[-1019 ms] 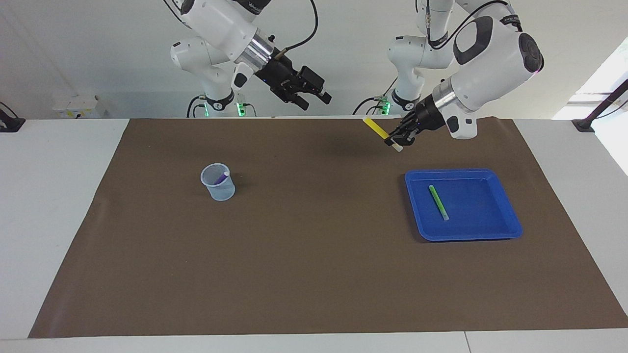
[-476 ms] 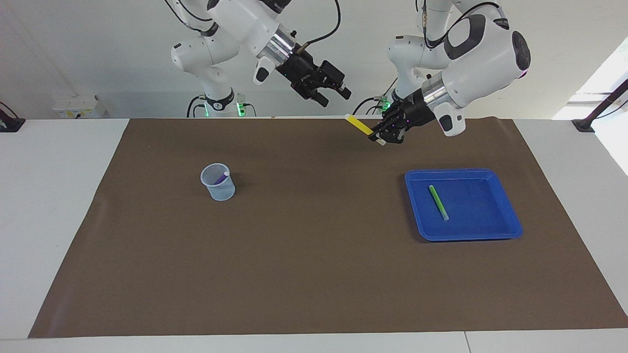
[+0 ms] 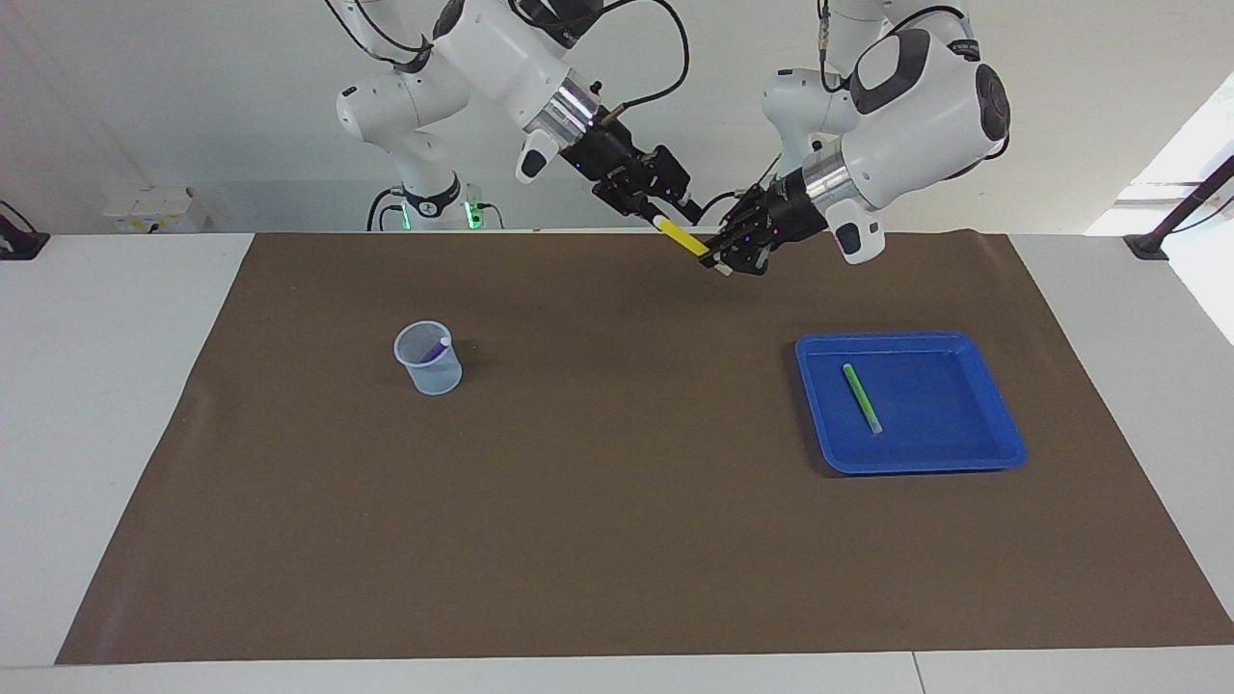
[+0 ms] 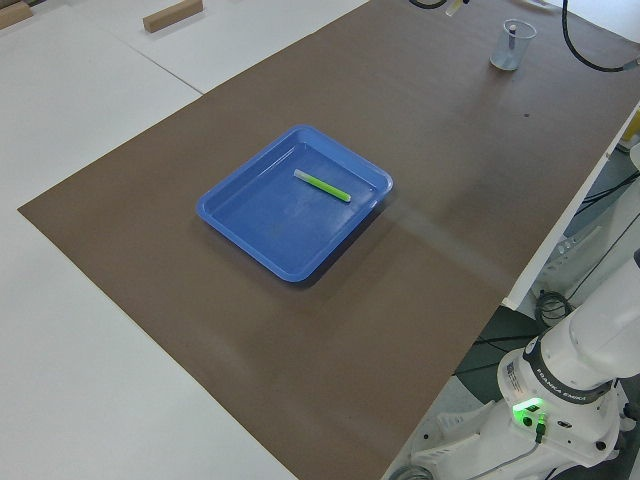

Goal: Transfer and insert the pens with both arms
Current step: 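Lift the yellow pen with the left gripper toward the right gripper, then grasp the yellow pen's free end with the right gripper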

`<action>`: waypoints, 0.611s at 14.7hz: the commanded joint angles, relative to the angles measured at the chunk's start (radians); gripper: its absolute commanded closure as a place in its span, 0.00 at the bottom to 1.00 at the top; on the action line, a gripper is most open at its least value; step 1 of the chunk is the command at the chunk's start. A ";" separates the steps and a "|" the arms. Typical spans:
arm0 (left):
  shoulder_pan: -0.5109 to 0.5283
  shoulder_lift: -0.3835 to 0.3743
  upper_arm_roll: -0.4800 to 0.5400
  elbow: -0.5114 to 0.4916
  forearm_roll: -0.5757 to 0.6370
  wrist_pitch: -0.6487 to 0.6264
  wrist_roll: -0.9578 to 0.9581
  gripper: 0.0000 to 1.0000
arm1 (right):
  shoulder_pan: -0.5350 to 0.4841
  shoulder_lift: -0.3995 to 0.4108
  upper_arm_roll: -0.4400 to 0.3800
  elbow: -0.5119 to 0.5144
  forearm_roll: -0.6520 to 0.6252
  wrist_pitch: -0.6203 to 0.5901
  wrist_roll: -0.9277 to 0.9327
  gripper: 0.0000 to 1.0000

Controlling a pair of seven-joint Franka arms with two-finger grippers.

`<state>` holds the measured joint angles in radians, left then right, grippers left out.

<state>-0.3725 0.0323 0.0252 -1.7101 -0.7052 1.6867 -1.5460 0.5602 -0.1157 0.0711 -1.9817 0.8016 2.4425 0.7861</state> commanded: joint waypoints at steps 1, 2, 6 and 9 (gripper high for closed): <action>-0.013 -0.040 0.009 -0.049 -0.017 0.024 -0.011 1.00 | -0.008 0.010 0.001 0.012 -0.015 0.024 -0.010 0.38; -0.013 -0.040 0.009 -0.049 -0.017 0.024 -0.011 1.00 | -0.010 0.011 0.001 0.012 -0.015 0.024 -0.010 0.38; -0.013 -0.040 0.010 -0.049 -0.031 0.024 -0.011 1.00 | -0.008 0.015 0.001 0.012 -0.015 0.035 -0.010 0.41; -0.013 -0.040 0.009 -0.049 -0.031 0.024 -0.011 1.00 | -0.008 0.015 0.001 0.014 -0.015 0.035 -0.010 0.54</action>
<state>-0.3726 0.0275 0.0254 -1.7184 -0.7187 1.6885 -1.5461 0.5567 -0.1098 0.0678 -1.9776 0.8009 2.4603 0.7841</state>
